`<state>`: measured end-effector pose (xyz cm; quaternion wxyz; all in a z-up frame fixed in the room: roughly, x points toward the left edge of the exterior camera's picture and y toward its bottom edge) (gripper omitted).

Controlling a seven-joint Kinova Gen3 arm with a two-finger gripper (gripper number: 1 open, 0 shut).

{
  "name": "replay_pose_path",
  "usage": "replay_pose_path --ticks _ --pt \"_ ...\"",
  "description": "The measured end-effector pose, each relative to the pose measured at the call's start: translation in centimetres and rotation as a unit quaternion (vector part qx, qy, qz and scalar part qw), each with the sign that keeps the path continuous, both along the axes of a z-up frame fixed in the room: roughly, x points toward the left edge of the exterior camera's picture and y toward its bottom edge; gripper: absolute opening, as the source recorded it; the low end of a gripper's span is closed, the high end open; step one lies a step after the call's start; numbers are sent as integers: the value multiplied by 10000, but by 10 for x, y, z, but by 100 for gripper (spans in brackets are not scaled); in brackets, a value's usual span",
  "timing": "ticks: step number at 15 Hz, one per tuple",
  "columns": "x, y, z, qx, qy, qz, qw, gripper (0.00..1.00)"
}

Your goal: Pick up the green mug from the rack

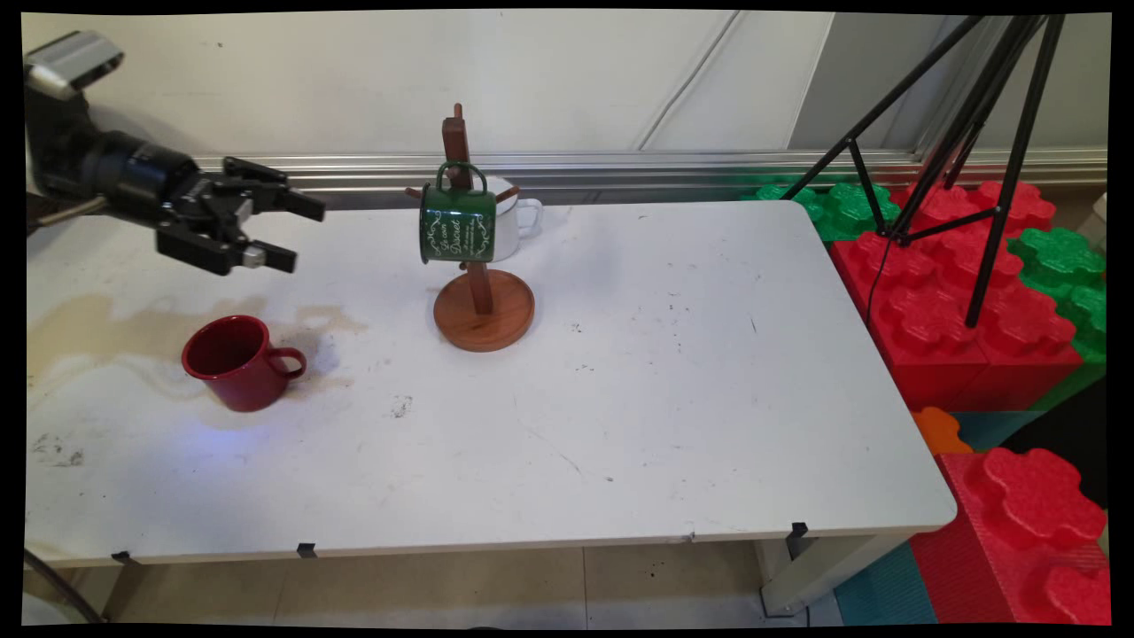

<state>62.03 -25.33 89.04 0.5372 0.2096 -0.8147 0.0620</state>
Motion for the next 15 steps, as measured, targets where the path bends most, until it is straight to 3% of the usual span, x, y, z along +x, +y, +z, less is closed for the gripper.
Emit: replay_pose_path --ticks 15 --pt "-52 -49 -34 79 365 -4 9993 100"
